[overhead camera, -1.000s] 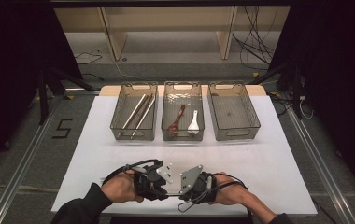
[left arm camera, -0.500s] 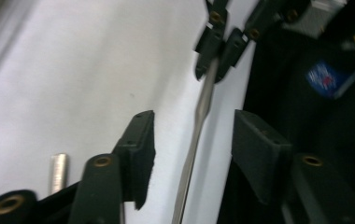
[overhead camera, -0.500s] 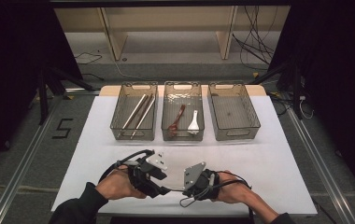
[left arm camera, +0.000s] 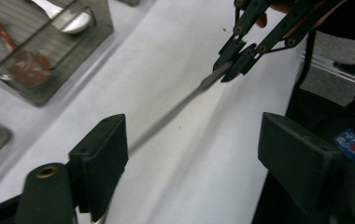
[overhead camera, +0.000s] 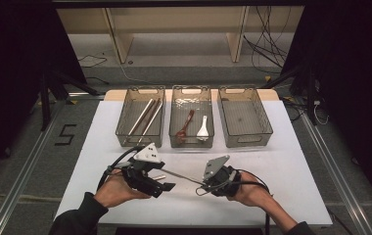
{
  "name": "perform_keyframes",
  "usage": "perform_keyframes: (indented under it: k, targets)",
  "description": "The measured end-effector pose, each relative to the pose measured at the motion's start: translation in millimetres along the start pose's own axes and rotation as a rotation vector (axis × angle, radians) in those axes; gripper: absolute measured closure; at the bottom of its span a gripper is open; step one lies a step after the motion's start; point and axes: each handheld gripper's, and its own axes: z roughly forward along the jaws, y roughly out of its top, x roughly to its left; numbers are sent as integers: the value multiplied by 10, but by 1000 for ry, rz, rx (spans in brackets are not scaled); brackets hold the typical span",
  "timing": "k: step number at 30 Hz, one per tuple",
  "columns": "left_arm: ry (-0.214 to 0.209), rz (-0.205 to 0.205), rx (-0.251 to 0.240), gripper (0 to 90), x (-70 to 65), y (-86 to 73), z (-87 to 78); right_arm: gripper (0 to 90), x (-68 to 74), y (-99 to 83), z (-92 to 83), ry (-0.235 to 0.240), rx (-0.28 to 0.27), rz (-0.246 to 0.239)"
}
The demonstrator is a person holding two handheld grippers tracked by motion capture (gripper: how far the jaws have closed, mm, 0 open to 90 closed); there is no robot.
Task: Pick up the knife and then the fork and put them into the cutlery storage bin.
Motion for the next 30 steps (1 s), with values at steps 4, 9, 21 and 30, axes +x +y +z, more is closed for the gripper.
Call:
perform_keyframes:
  k: [4, 9, 21, 30]
  targets:
    - [34, -13, -7, 222, 81, -91, 8, 843, -115, -47, -56, -38, -8, 55]
    - [71, -54, -33, 210, 197, -201, -18, 843, -225, -110, -128, -73, -24, 115]
    - [170, -143, -53, 157, 413, -426, -92, 844, -381, -215, -280, -122, -75, 210]
    - [180, -160, -58, 153, 415, -475, -91, 844, -467, -256, -380, -152, -103, 268]
